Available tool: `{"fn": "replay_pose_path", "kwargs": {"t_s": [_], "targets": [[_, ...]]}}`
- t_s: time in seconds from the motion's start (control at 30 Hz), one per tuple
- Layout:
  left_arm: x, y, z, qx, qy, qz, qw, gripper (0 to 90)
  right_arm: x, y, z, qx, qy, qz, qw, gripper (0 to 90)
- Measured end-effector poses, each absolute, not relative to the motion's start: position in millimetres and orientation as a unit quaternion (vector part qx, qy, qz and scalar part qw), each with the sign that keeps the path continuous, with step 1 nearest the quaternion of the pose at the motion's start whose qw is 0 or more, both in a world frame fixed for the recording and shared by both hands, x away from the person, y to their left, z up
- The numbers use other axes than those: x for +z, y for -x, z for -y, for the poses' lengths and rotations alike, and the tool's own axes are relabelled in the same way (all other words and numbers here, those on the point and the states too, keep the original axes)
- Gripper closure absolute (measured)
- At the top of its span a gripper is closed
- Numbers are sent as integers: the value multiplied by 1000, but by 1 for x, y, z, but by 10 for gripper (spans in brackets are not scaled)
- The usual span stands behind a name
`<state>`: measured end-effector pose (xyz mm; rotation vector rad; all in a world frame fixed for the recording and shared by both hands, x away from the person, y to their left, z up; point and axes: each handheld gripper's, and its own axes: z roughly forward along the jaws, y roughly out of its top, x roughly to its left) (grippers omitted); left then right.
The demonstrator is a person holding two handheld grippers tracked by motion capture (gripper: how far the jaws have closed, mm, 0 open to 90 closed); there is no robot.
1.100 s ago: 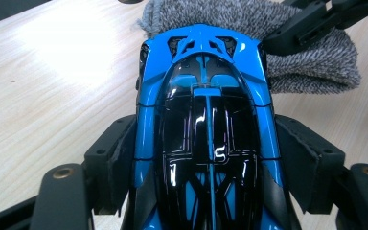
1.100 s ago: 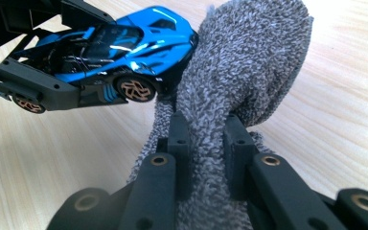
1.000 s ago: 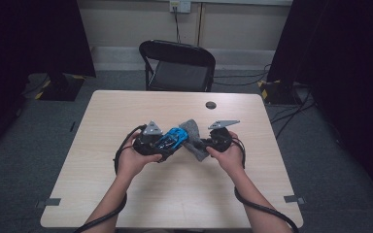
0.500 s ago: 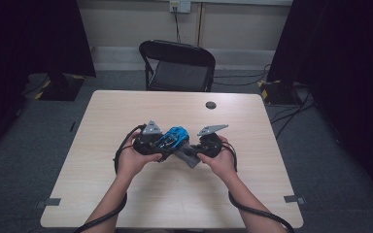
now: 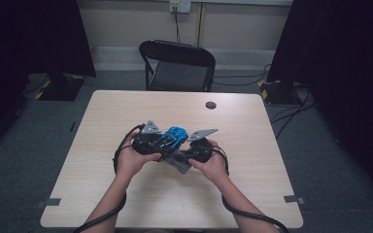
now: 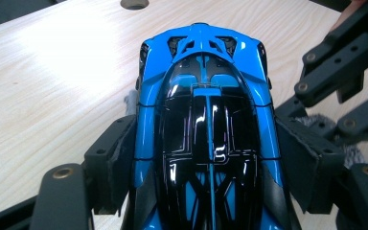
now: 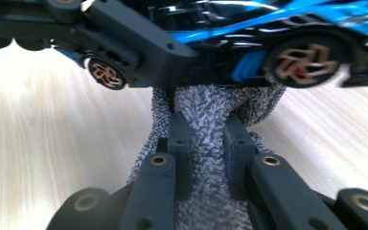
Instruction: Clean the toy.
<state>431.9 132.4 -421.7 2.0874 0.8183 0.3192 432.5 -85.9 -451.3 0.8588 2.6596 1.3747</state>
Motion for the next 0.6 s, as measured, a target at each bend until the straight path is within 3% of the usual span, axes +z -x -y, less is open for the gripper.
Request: {"fn": "replay_pose_path", "kwargs": {"t_s": [0.6], "targets": [[-424,-433,-134,128,-829,-341,425,281,-458,-415,61,446,-238,-863,-12,769]]}}
